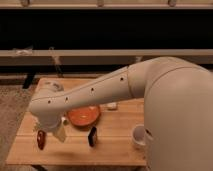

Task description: Knock the eraser over

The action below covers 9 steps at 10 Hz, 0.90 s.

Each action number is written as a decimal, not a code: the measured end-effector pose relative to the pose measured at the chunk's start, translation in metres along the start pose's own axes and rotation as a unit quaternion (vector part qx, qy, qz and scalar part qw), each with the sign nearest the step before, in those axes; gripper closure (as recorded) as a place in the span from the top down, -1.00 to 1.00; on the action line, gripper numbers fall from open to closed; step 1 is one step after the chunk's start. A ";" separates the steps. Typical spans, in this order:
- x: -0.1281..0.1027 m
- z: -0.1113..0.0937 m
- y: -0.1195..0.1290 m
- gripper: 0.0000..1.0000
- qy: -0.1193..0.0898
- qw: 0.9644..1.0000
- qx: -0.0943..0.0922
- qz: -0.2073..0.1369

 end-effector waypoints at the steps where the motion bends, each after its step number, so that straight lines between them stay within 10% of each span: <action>1: 0.000 0.000 0.000 0.60 0.000 1.000 0.000 0.000; 9: 0.024 0.001 0.026 0.60 -0.007 1.000 -0.014 0.018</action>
